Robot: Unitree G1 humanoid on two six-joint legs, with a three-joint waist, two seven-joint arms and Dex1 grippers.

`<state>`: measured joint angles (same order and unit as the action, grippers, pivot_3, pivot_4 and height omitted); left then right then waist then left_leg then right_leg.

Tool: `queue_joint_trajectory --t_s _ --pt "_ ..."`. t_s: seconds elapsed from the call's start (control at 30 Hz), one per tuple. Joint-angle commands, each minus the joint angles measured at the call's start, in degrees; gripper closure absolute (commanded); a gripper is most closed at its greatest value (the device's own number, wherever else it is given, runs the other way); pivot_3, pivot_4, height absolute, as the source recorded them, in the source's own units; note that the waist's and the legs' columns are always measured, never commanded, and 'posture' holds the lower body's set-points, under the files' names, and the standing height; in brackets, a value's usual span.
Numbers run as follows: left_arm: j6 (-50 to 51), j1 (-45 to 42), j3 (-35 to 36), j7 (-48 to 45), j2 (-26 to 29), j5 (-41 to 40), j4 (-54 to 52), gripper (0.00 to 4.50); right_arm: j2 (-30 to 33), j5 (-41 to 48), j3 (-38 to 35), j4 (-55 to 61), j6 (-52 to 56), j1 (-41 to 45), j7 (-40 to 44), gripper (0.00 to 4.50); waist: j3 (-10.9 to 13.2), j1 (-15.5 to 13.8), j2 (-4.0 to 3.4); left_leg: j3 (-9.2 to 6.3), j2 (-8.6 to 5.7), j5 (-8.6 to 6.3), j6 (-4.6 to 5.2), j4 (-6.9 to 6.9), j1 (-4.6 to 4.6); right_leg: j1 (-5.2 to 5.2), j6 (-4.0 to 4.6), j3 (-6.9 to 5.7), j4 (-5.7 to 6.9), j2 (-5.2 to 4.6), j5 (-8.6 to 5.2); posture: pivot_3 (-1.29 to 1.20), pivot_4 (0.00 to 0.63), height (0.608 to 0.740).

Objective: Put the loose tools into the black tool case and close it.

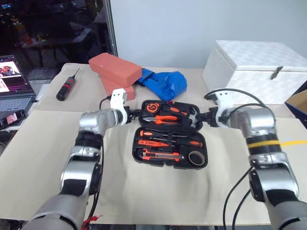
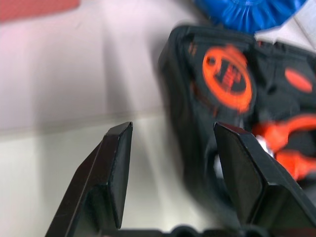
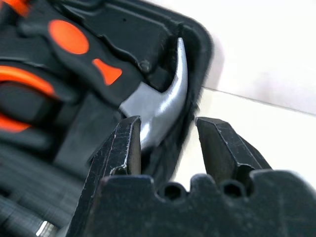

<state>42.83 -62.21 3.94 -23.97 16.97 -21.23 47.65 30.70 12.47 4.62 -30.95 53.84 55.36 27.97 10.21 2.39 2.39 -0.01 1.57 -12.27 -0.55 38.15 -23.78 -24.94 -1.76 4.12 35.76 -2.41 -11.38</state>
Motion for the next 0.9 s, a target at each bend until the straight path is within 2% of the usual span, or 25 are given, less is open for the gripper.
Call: queue_joint_trajectory --t_s 0.03,0.2,0.27,0.37,0.5,0.6,0.7,0.73,0.8,0.9 --pt "-6.59 -4.20 -1.46 -3.51 -0.99 4.43 10.42 2.21 -0.37 -3.47 0.43 -8.53 -6.30 3.23 0.16 2.90 0.00 0.03 0.00 0.00 -0.07 0.00 0.00 -0.05 -0.09 -0.11 -0.02 0.01 0.04 -0.08 0.00 0.00 0.150 0.740" --pt "-9.37 -7.09 -0.49 -5.74 -2.62 6.14 17.52 3.87 -0.59 -4.24 0.25 -11.21 -7.48 4.17 2.42 4.46 -0.01 0.02 0.01 -0.01 -0.12 -0.01 -0.01 -0.24 -0.12 -0.11 -0.05 -0.03 0.06 -0.18 0.00 0.00 0.150 0.740" --pt "-9.68 -7.59 -0.03 -6.41 -2.83 6.27 18.45 4.39 -0.50 -3.97 0.21 -9.92 -6.51 3.83 3.41 4.50 -0.01 0.02 0.01 -0.01 -0.19 0.00 -0.02 -0.24 -0.06 -0.11 -0.06 -0.01 0.04 -0.22 -0.01 0.00 0.150 0.740" --pt "-8.87 -7.59 0.45 -7.58 -2.66 6.60 18.46 4.39 -0.29 -3.26 0.31 -6.96 -4.87 2.38 5.28 4.50 -0.01 0.16 0.00 -0.06 -0.18 0.04 -0.07 -0.24 0.02 -0.11 -0.06 -0.01 0.19 -0.18 -0.01 0.00 0.150 0.740" --pt "-4.90 -5.26 0.16 -10.60 -1.21 6.36 13.68 4.39 -0.23 -0.12 -1.77 2.48 -0.34 -1.52 7.23 4.50 -0.02 0.32 -0.01 -0.11 -0.18 0.04 -0.07 -0.24 0.01 -0.12 -0.07 -0.02 0.20 -0.15 -0.03 0.00 0.150 0.740" --pt "-1.01 -0.37 0.17 -13.67 0.09 4.20 2.09 4.39 -1.42 3.39 -6.00 12.85 0.75 -4.94 6.90 4.50 -0.02 0.82 -0.02 -0.12 -0.16 0.03 -0.06 -0.31 -0.05 -0.14 -0.07 0.00 0.30 -0.14 -0.02 0.00 0.150 0.740" --pt "1.72 8.37 0.53 -14.40 1.45 1.42 -16.55 4.39 -2.09 4.28 -7.05 24.12 -1.16 -9.18 6.35 4.50 -0.02 1.64 -0.04 -0.11 -0.10 0.02 -0.06 -0.38 -0.19 -0.31 -0.05 0.01 0.35 -0.13 -0.02 0.00 0.150 0.740" --pt "0.78 12.24 0.81 -13.47 1.53 0.94 -23.78 4.39 -2.88 4.28 -7.45 27.40 -5.21 -10.65 6.39 4.50 -0.03 1.74 -0.04 -0.10 -0.04 0.02 -0.07 -0.37 -0.27 -0.41 -0.05 0.02 0.41 -0.10 -0.02 0.00 0.150 0.740" --pt "-2.67 17.89 0.22 -12.69 1.77 1.63 -33.01 4.39 -4.04 3.82 -7.75 29.87 -10.29 -11.73 6.19 4.50 -0.03 1.81 -0.07 -0.04 0.04 0.01 -0.10 -0.38 -0.43 -0.68 0.00 0.07 0.46 -0.09 0.02 0.00 0.150 0.740" --pt "-4.29 21.86 -0.28 -12.01 1.34 2.02 -38.94 4.39 -5.71 3.79 -8.37 27.60 -13.77 -10.33 6.43 4.50 -0.03 1.30 -0.06 0.03 0.05 0.04 -0.20 -0.35 -0.54 -0.89 0.08 0.09 0.56 -0.10 0.08 0.00 0.150 0.740"
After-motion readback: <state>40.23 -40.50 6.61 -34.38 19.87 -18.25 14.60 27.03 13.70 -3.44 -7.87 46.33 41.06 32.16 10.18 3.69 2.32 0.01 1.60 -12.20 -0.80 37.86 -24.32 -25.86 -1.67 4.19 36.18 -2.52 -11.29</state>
